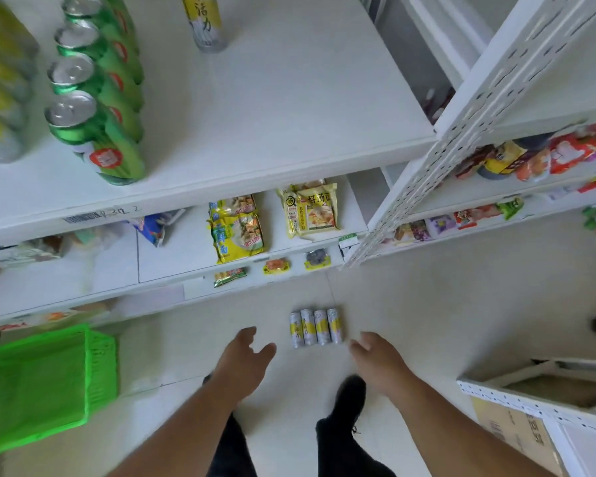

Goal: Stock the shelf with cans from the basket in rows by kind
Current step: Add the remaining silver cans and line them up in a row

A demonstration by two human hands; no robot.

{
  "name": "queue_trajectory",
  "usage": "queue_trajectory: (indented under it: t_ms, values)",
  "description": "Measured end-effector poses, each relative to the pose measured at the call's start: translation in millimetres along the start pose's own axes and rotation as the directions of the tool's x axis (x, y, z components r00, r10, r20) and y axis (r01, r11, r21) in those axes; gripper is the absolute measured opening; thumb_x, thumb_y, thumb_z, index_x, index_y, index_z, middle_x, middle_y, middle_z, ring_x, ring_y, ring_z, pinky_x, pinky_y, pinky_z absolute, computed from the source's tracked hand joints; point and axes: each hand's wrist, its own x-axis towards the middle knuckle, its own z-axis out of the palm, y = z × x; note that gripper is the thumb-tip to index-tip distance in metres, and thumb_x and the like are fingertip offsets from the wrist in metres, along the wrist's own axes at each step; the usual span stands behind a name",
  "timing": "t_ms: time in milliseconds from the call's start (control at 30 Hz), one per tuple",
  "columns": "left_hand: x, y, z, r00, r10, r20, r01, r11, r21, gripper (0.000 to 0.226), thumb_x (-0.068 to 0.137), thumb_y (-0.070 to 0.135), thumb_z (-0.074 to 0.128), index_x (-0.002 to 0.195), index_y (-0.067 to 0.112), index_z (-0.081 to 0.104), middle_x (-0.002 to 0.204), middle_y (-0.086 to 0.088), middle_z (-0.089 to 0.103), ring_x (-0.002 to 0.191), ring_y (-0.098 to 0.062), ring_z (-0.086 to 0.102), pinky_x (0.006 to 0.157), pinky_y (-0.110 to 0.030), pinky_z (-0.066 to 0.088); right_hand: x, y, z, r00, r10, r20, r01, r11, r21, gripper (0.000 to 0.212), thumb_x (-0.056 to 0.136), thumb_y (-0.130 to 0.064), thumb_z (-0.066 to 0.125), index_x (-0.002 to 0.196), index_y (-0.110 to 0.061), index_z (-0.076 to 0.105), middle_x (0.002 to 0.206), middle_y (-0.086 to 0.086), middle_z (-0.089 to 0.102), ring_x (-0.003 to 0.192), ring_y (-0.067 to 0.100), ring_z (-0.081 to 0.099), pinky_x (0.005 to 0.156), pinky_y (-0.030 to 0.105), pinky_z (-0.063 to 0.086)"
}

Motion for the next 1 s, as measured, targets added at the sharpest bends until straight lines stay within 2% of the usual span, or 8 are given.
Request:
queue_trajectory:
  t_ms: [133, 300, 400, 500, 567, 667, 800, 1000]
  values:
    - [28, -9, 45, 0.995, -0.100, 0.027, 0.101, 0.994, -0.049, 0.067, 0.091, 0.044, 0.065, 0.151, 0.028, 0.038, 0.150, 0.005, 0.047, 0.130, -0.016, 0.051, 0.086, -0.024, 0.041, 59, 29, 9, 0.998, 0.052, 0.038, -0.051, 0.999, -0.007, 0.047, 0.108, -0.033, 0.044, 0.145, -0.005, 0.050, 0.147, 0.011, 0.056, 0.136, 0.026, 0.051, 0.099, 0.027, 0.037]
    - [95, -36, 81, 0.986, -0.162, 0.050, 0.163, 0.986, -0.017, 0.066, 0.093, 0.042, 0.063, 0.152, 0.026, 0.036, 0.149, 0.005, 0.046, 0.129, -0.018, 0.052, 0.102, -0.029, 0.042, 150, 56, 60, 0.992, 0.082, 0.095, -0.085, 0.996, 0.028, 0.051, 0.108, -0.034, 0.043, 0.153, -0.013, 0.043, 0.156, 0.004, 0.049, 0.144, 0.022, 0.046, 0.110, 0.029, 0.034]
    - [154, -64, 106, 0.980, -0.194, 0.049, 0.194, 0.981, 0.008, 0.066, 0.092, 0.042, 0.064, 0.150, 0.024, 0.038, 0.148, 0.004, 0.048, 0.123, -0.022, 0.057, 0.106, -0.037, 0.046, 212, 79, 99, 0.988, 0.103, 0.117, -0.102, 0.995, -0.014, 0.024, 0.105, -0.036, 0.043, 0.114, -0.021, 0.059, 0.118, 0.000, 0.062, 0.119, 0.024, 0.055, 0.095, 0.030, 0.039]
    - [219, -97, 138, 0.978, -0.204, 0.038, 0.202, 0.978, 0.043, 0.067, 0.092, 0.043, 0.065, 0.150, 0.023, 0.039, 0.147, 0.002, 0.049, 0.120, -0.021, 0.058, 0.104, -0.039, 0.048, 275, 100, 135, 0.988, 0.114, 0.102, -0.114, 0.993, -0.010, 0.046, 0.105, -0.037, 0.045, 0.143, -0.011, 0.051, 0.145, 0.008, 0.057, 0.134, 0.026, 0.053, 0.102, 0.031, 0.041]
    - [260, -117, 161, 0.979, -0.204, 0.031, 0.202, 0.978, 0.055, 0.068, 0.092, 0.043, 0.065, 0.150, 0.022, 0.038, 0.148, 0.002, 0.049, 0.106, -0.014, 0.062, 0.088, -0.031, 0.053, 316, 111, 159, 0.990, 0.107, 0.093, -0.107, 0.994, -0.012, 0.054, 0.105, -0.037, 0.046, 0.152, -0.013, 0.044, 0.152, 0.007, 0.053, 0.137, 0.026, 0.052, 0.106, 0.032, 0.042]
    - [322, -146, 199, 0.980, -0.195, 0.028, 0.193, 0.979, 0.059, 0.070, 0.092, 0.044, 0.064, 0.152, 0.022, 0.035, 0.150, 0.003, 0.047, 0.092, -0.012, 0.063, 0.061, -0.021, 0.044, 379, 132, 197, 0.992, 0.099, 0.082, -0.095, 0.994, -0.054, 0.051, 0.103, -0.037, 0.048, 0.148, -0.013, 0.048, 0.146, 0.008, 0.059, 0.129, 0.027, 0.058, 0.088, 0.027, 0.042]
    - [391, -181, 242, 0.981, -0.186, 0.048, 0.184, 0.981, 0.057, 0.073, 0.090, 0.044, 0.067, 0.152, 0.022, 0.035, 0.152, 0.000, 0.046, 0.119, -0.021, 0.058, 0.078, -0.026, 0.049, 446, 156, 240, 0.990, 0.119, 0.076, -0.113, 0.991, -0.074, 0.029, 0.102, -0.033, 0.051, 0.118, -0.010, 0.055, 0.121, 0.009, 0.064, 0.096, 0.026, 0.055, 0.077, 0.026, 0.037]
    - [464, -219, 284, 0.979, -0.187, 0.075, 0.182, 0.981, 0.068, 0.077, 0.087, 0.043, 0.071, 0.151, 0.021, 0.035, 0.152, -0.004, 0.047, 0.131, -0.022, 0.052, 0.101, -0.033, 0.047, 508, 167, 284, 0.995, 0.074, 0.073, -0.070, 0.996, -0.056, 0.049, 0.103, -0.034, 0.053, 0.144, -0.008, 0.047, 0.139, 0.011, 0.059, 0.125, 0.030, 0.057, 0.088, 0.030, 0.043]
